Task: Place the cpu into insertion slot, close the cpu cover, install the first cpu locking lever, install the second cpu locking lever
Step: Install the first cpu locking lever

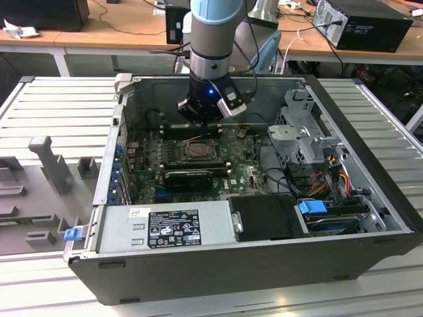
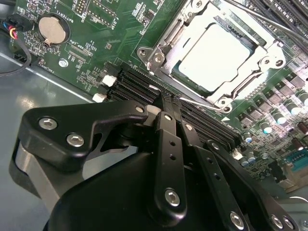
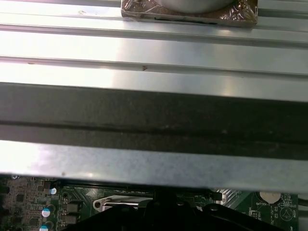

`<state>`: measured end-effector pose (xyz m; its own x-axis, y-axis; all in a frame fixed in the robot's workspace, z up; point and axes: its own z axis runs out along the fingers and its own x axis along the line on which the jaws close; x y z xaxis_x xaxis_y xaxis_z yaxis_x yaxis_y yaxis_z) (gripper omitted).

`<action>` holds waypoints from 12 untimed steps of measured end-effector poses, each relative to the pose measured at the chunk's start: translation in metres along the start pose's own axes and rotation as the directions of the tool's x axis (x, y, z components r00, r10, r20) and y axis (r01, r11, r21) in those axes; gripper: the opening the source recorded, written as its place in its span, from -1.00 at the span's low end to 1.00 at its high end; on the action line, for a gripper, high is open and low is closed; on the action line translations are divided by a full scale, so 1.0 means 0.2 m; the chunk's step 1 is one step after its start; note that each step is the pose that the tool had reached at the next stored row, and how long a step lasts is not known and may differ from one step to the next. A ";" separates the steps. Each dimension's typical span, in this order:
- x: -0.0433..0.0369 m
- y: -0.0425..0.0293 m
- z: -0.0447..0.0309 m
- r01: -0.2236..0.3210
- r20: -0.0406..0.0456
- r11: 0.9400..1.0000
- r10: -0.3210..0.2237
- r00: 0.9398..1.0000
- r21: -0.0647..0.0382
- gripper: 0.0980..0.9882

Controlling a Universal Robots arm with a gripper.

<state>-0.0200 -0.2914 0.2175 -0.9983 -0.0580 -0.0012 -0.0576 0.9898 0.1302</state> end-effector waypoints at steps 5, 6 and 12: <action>-0.001 -0.001 0.004 0.000 0.000 1.000 0.000 1.000 0.000 -0.98; -0.001 -0.001 0.005 0.000 0.000 1.000 0.000 1.000 0.000 -0.98; -0.001 -0.001 0.010 0.000 0.000 1.000 0.000 1.000 0.001 -0.98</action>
<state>-0.0198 -0.2914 0.2156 -0.9983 -0.0582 -0.0012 -0.0579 0.9899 0.1296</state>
